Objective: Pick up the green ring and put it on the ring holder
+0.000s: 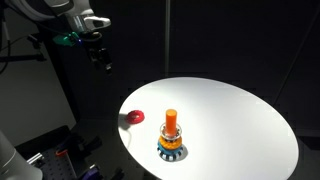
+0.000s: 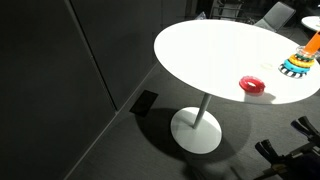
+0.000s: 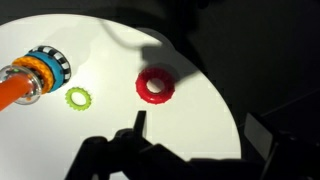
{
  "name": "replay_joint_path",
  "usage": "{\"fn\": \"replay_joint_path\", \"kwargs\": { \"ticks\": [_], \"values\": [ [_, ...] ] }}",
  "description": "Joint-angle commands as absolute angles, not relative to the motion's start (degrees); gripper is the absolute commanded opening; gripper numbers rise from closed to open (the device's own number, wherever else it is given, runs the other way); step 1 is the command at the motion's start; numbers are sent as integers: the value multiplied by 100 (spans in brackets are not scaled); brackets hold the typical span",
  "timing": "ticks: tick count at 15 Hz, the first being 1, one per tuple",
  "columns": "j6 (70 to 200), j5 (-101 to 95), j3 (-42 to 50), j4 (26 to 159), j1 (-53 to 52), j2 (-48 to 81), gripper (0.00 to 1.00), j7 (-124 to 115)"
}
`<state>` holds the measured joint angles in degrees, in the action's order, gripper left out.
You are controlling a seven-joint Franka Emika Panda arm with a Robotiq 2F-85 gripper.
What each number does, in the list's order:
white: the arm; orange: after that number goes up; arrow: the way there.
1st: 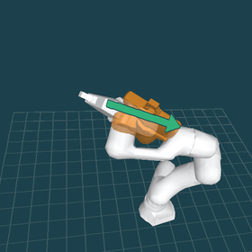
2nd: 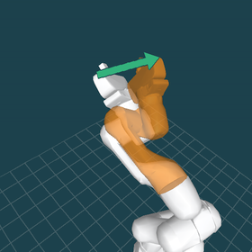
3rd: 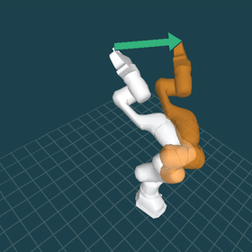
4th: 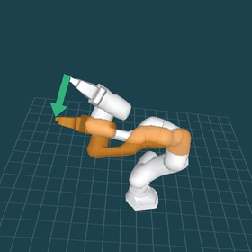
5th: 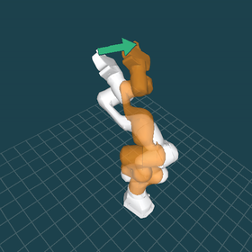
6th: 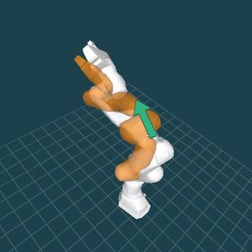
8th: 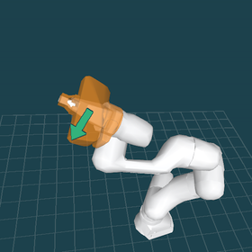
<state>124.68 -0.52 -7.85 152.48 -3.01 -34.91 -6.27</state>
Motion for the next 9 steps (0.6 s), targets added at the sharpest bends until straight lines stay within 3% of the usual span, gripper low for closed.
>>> {"fn": "replay_joint_path", "kwargs": {
  "ticks": [1,9],
  "values": [
    [12491,-389,-592,14570,-2,-2722,100,-584],
    [12365,-200,-118,13286,65,-910,100,-254]
  ]
}}
